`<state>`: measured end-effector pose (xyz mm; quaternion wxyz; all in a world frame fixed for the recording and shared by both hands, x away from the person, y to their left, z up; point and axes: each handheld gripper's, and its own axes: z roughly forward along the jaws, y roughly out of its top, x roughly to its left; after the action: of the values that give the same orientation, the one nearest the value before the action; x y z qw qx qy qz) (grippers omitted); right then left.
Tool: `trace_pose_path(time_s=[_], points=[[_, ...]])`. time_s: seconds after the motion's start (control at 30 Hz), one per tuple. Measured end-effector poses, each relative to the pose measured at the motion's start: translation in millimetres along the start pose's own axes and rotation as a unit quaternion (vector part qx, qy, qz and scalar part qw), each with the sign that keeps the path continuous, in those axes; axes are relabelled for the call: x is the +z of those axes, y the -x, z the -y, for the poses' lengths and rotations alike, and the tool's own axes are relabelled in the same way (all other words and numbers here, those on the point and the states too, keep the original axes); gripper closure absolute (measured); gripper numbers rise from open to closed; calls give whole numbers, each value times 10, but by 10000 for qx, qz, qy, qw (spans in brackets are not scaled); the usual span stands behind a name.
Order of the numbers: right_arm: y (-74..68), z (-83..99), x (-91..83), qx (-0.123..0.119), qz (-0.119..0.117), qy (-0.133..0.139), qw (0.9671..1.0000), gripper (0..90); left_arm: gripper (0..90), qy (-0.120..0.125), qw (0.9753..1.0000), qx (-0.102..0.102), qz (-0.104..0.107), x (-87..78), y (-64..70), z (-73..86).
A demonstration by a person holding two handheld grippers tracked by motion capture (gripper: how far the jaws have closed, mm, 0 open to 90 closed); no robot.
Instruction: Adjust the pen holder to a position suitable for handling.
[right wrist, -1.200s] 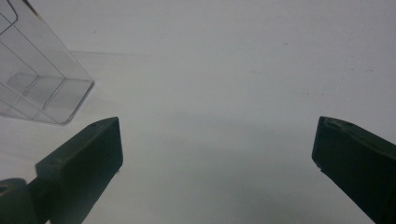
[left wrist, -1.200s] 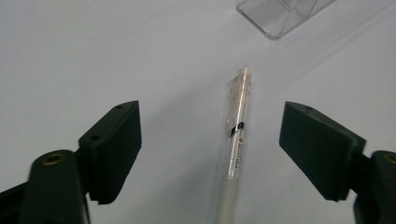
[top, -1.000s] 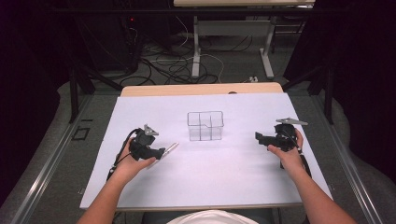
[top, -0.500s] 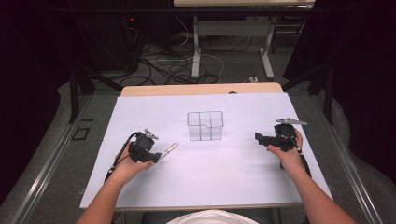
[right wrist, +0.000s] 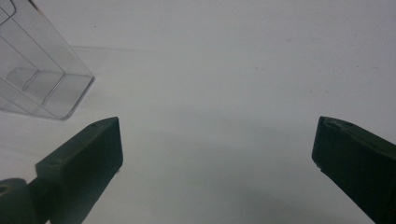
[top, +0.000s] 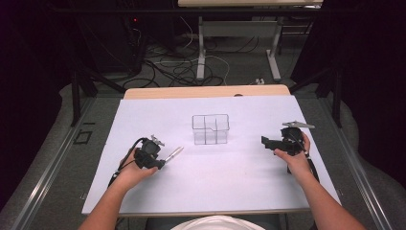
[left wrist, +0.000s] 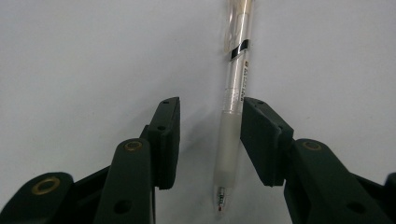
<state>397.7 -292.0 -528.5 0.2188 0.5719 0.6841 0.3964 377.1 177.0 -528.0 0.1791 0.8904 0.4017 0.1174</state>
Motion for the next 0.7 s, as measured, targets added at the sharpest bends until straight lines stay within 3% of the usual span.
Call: trace_pose_path(time_s=[0.23,0.7], points=[[1,0,0,-10,-12,-13,10000,13,631,-234,9996,119,-47,35,27,2],[-5,3,7,-24,-33,-36,10000,14,765,-350,9990,248,150,37,33,-24]])
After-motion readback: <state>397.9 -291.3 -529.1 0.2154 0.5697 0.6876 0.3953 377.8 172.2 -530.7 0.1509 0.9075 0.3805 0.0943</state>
